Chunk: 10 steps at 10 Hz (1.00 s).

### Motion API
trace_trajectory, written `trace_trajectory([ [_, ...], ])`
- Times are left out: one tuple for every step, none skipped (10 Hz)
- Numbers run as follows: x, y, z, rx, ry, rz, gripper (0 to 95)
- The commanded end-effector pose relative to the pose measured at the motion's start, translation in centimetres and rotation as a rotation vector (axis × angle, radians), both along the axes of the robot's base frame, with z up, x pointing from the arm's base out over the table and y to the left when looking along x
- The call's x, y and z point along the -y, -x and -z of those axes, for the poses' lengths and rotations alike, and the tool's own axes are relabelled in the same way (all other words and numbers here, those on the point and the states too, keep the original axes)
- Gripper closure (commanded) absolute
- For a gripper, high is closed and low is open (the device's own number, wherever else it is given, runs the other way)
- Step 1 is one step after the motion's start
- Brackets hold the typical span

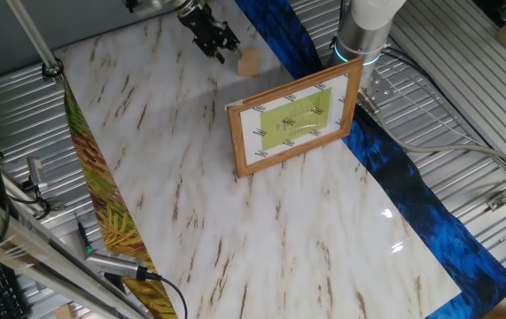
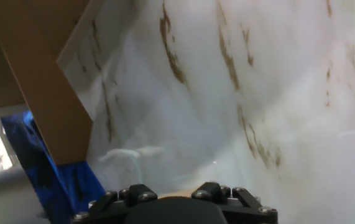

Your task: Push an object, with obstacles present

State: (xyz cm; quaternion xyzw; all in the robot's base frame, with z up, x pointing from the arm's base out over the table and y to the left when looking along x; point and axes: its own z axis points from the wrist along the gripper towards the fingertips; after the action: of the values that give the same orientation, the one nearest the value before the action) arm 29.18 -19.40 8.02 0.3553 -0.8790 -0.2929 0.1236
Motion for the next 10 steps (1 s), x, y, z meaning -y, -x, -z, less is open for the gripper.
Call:
trace_trajectory([
  [1.3,0.9,-0.1,-0.013,-0.008,0.003,38.0],
  [1.3,1.0,-0.1,-0.015,-0.007,0.004,38.0],
  [1.9,1.4,-0.1,-0.018,-0.009,0.006,38.0],
  [2.1,1.6,-0.1,-0.020,-0.009,0.008,38.0],
  [1.7,1.2,-0.1,-0.021,-0.007,0.011,38.0],
  [1.5,1.1,-0.1,-0.021,-0.003,0.010,57.0],
  [1.5,1.1,-0.1,-0.023,0.001,0.016,57.0],
  [1.1,0.8,0.0,-0.024,0.004,0.023,57.0],
  [1.1,0.8,0.0,-0.021,0.008,0.026,57.0],
  [1.1,0.8,0.0,-0.018,0.015,0.027,57.0],
])
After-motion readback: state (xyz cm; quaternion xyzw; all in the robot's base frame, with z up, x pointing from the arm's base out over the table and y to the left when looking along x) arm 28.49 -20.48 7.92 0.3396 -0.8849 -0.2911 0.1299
